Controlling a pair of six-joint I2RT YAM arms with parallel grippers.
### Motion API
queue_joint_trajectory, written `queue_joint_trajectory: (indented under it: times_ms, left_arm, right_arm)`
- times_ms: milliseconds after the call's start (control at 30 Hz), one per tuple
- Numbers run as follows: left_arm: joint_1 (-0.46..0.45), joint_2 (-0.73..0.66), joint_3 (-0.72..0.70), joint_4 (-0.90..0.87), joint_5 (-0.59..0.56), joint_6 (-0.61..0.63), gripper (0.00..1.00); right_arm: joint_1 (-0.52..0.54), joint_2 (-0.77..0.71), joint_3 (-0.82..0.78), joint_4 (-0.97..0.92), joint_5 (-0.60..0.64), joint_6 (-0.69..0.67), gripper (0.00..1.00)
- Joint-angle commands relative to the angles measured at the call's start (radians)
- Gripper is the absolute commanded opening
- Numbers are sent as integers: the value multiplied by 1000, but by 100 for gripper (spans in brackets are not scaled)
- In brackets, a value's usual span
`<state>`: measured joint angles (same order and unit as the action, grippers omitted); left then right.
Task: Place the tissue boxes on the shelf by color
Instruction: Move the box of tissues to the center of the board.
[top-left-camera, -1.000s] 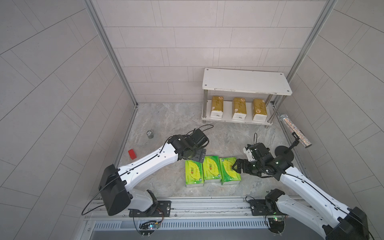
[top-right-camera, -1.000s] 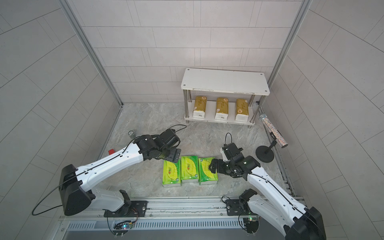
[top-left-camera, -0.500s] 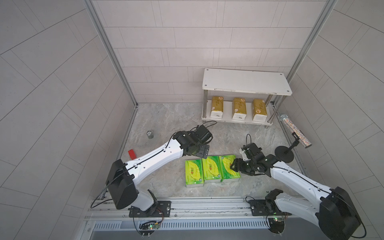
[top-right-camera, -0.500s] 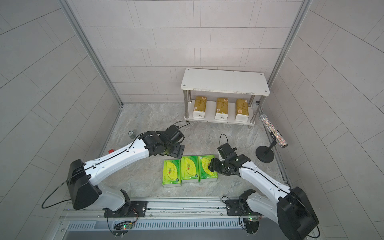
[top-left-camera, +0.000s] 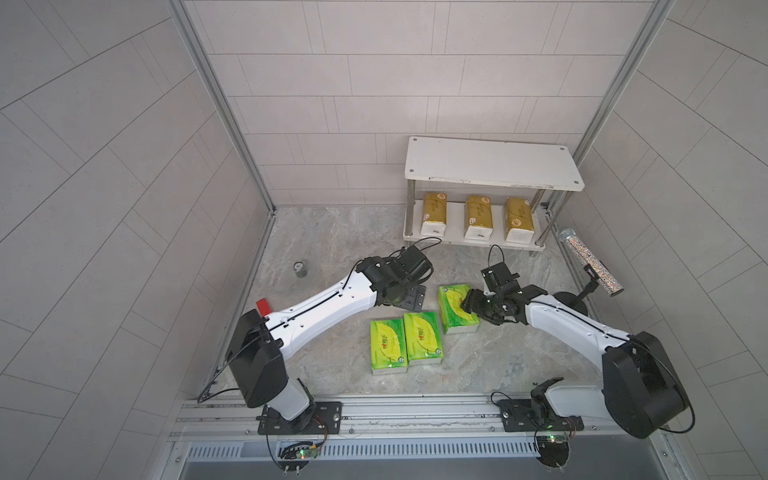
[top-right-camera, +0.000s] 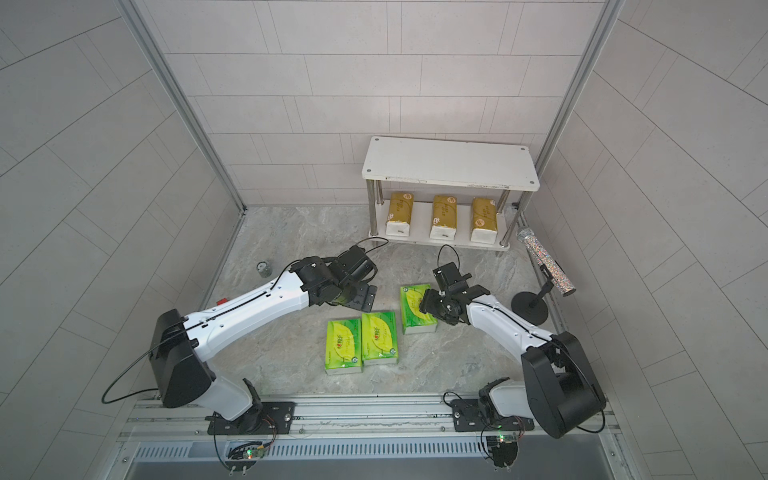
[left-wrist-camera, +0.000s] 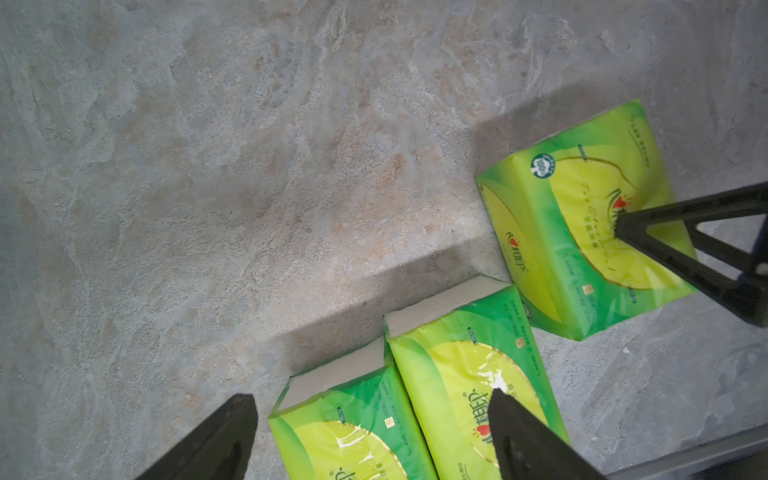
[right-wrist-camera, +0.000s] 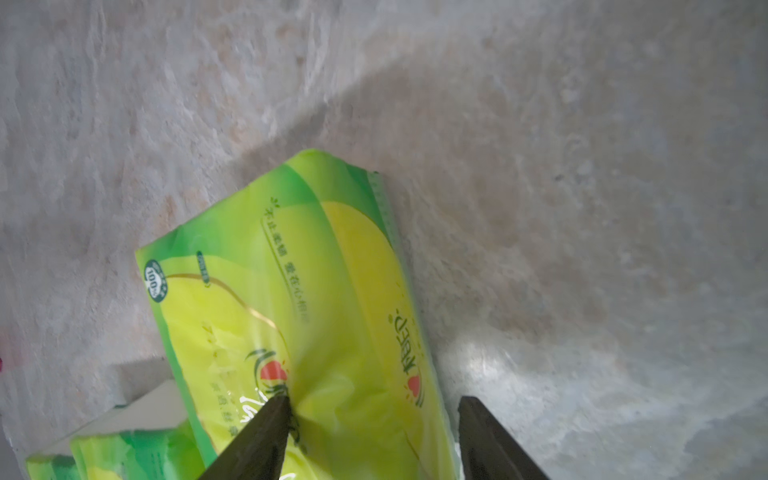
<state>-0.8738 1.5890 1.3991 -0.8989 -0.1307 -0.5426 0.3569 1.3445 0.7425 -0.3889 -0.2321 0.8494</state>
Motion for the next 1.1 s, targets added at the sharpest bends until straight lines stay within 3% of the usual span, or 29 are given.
queue_joint_trajectory:
  times_ms: [0,300,433,800,1067]
  left_arm:
    - [-8,44,49,21,15,-1,95]
    - [-6,156,129,38,20,-14,95]
    - [0,195,143,68,27,-39,94]
    - [12,329,214,131,96,-137,83]
    - [10,437,293,163,129,-163,74]
  right_arm:
    - [-4,47,5,40,58,96,68]
    - [42,158,159,119,10,211,70]
    - [61,137,232,33,1,160,76]
    - [-72,-151,18,-105,47,3,79]
    - [-97,-124,58,-192,33,-211,80]
